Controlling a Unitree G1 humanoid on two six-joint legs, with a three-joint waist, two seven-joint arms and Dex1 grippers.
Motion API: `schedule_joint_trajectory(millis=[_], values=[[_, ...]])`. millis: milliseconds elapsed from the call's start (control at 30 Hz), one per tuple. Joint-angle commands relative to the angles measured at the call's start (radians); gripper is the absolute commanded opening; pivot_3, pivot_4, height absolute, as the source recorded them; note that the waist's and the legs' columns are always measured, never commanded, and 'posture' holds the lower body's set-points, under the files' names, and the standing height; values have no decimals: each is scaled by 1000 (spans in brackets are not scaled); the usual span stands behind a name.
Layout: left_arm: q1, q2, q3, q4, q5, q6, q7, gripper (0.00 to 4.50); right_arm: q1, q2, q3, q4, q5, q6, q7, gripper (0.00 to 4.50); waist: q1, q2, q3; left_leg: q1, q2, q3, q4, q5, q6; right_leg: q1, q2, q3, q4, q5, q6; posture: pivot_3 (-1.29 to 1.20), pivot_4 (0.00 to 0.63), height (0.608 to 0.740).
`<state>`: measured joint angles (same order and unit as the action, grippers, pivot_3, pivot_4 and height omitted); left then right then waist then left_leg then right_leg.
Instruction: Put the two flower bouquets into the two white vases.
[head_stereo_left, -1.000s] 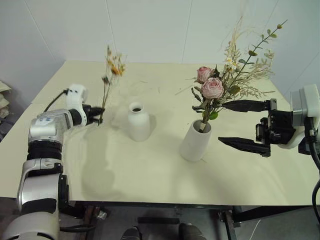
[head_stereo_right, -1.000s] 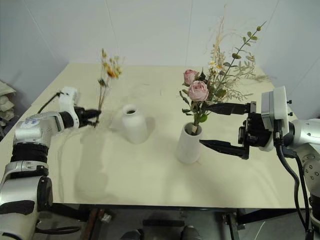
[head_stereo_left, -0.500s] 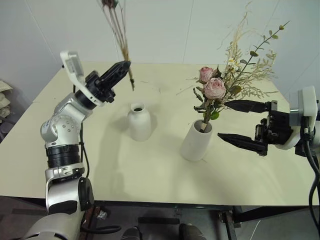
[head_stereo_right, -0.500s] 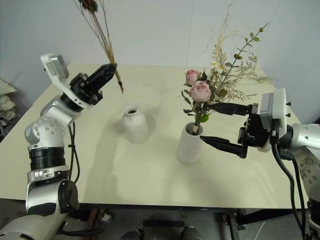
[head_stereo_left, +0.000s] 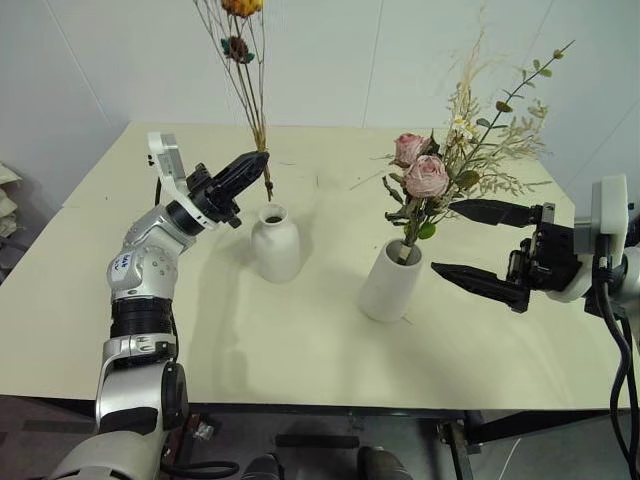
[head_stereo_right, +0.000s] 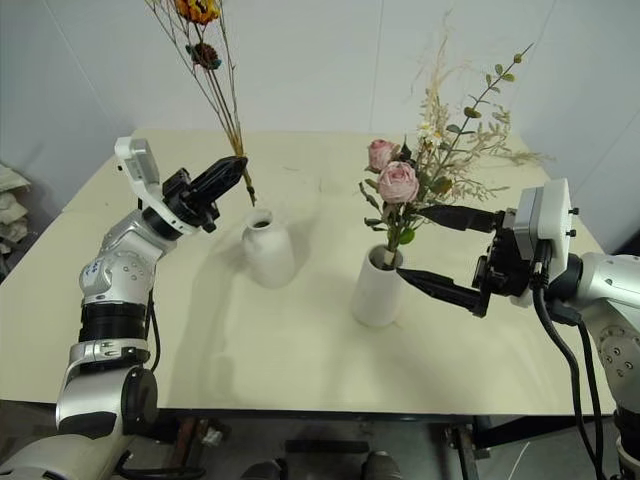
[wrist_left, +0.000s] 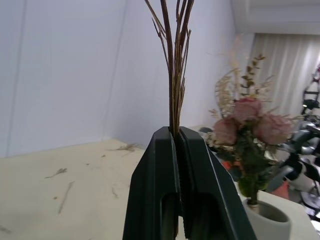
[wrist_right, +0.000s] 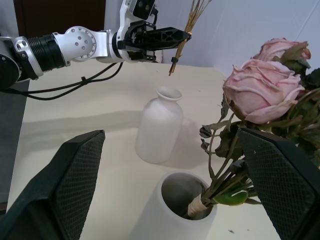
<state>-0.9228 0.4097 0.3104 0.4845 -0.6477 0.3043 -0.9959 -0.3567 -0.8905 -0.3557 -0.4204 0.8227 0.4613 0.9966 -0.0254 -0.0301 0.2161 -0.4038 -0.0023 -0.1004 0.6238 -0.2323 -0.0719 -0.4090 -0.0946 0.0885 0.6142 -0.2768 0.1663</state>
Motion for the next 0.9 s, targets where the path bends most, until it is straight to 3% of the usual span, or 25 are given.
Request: schedule_joint_trajectory(millis=[33, 900], values=[[-33, 0, 10, 5, 5, -46, -7, 22, 6, -4, -43, -40, 27, 3, -18, 4500, 0, 0, 0, 0, 0, 0, 0, 0, 0, 0, 0, 0, -1, 0, 0, 0, 150, 740], [24, -35, -25, 159, 104, -210, -52, 22, 65, 15, -62, -98, 52, 7, -101, 4500, 0, 0, 0, 0, 0, 0, -1, 0, 1, 0, 0, 0, -2, 0, 0, 0, 150, 740]])
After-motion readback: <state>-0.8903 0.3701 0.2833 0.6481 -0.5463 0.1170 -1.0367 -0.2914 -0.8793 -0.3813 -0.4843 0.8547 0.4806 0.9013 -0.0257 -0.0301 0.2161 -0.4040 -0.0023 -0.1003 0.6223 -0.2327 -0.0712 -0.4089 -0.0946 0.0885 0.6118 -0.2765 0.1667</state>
